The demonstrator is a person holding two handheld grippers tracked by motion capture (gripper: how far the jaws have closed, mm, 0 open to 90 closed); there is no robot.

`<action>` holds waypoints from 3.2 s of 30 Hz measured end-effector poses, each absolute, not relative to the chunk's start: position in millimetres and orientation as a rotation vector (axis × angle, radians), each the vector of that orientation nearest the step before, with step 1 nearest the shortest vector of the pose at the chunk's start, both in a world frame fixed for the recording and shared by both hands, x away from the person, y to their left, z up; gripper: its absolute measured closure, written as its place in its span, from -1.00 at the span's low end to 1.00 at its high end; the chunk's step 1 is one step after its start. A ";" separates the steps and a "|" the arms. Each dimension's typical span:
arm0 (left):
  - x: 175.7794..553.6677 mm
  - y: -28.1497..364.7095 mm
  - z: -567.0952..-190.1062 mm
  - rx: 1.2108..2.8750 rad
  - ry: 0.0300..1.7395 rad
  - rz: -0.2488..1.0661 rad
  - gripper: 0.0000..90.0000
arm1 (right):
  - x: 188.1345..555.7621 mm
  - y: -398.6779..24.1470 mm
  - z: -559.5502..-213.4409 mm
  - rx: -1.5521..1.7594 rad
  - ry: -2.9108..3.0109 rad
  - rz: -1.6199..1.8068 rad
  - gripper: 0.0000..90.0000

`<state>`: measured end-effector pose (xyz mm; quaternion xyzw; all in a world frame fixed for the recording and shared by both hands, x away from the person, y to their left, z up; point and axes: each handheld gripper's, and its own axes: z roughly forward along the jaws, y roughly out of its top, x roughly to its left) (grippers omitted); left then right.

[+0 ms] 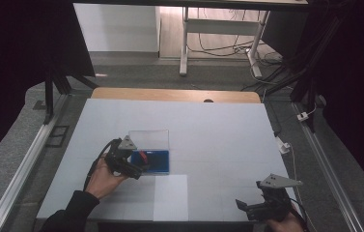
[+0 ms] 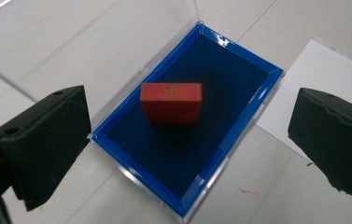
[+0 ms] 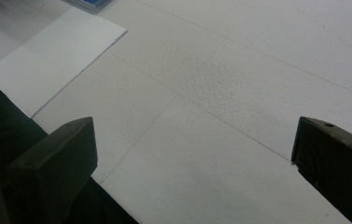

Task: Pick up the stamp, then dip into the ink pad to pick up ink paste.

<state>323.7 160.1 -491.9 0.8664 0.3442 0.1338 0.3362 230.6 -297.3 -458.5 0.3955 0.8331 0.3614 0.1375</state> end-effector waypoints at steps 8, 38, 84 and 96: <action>340.9 159.3 -497.1 2.293 0.903 0.338 -0.71 | 230.5 -296.9 -458.7 1.142 2.415 1.045 -1.00; 337.6 155.7 -483.1 2.278 0.891 0.289 0.29 | 229.5 -297.0 -458.3 1.122 2.415 1.050 -1.00; 357.7 96.7 -491.0 2.333 0.891 0.276 0.29 | 229.9 -297.5 -458.6 1.129 2.417 1.055 -1.00; 349.6 93.3 -495.2 2.340 0.860 0.350 0.30 | 229.6 -296.8 -458.6 1.122 2.422 1.047 -1.00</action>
